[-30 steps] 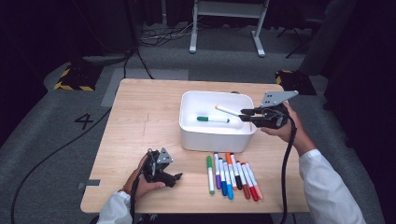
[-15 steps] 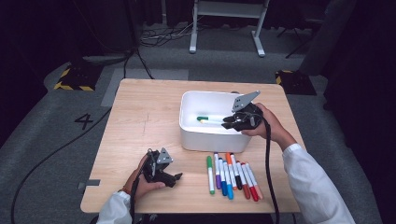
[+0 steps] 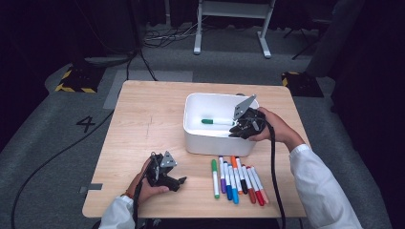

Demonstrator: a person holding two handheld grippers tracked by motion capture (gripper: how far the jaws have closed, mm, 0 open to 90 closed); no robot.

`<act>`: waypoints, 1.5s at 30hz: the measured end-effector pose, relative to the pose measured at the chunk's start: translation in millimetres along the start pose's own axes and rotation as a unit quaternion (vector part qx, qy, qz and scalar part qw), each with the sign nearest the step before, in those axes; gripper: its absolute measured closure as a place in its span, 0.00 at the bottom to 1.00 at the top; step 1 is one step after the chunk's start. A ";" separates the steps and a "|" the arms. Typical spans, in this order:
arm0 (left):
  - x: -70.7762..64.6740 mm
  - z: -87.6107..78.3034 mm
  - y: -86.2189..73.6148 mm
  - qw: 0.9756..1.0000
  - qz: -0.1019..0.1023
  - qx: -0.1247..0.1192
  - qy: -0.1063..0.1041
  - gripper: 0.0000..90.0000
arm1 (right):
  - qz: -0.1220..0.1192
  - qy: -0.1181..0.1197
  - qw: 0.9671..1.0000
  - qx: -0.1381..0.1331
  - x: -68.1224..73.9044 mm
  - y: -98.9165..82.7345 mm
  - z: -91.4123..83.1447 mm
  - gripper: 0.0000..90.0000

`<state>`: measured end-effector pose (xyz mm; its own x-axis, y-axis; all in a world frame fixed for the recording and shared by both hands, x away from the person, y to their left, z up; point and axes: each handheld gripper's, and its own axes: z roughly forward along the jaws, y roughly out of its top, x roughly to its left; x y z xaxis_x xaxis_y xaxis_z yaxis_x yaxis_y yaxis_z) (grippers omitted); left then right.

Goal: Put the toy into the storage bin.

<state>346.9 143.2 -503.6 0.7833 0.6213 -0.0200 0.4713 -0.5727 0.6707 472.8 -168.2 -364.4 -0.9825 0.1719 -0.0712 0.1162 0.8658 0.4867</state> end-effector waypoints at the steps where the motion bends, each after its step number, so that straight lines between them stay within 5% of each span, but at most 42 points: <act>1: 0.0 0.0 0.0 1.000 0.000 0.000 0.000 0.10 | 0.001 0.000 1.000 0.002 0.2 0.0 0.2 0.83; 8: -0.1 0.0 0.0 1.000 0.001 0.000 -0.001 0.10 | 0.011 -0.021 1.000 -0.008 -1.2 -3.6 -1.6 0.76; 15: -0.2 0.0 0.1 1.000 0.004 0.001 -0.004 0.10 | 0.046 -0.056 0.996 -0.051 -2.5 -13.8 -13.0 0.62; 23: -0.2 0.1 0.1 1.000 0.004 0.000 -0.004 0.10 | 0.059 -0.112 0.986 -0.108 10.0 -33.1 -50.0 0.47; 27: -0.1 0.1 0.1 1.000 0.004 0.000 -0.004 0.10 | 0.075 -0.151 0.978 -0.127 16.8 -47.7 -70.3 0.36; 34: -0.2 0.1 0.1 1.000 0.004 0.001 -0.004 0.10 | 0.117 -0.194 0.960 -0.161 33.3 -79.3 -90.8 0.31; 41: -0.5 0.0 0.0 1.000 0.002 0.001 -0.003 0.10 | 0.139 -0.216 0.952 -0.163 59.1 -114.0 -88.5 0.31; 45: -0.7 -0.1 0.0 1.000 0.002 0.001 -0.002 0.10 | 0.149 -0.213 0.951 -0.167 75.6 -132.7 -78.8 0.31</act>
<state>346.3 142.9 -503.6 0.7863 0.6175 -0.0206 0.4695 -0.5754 0.6697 371.7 -307.2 -365.7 -0.7567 0.6228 -0.1987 0.2578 0.5637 0.7847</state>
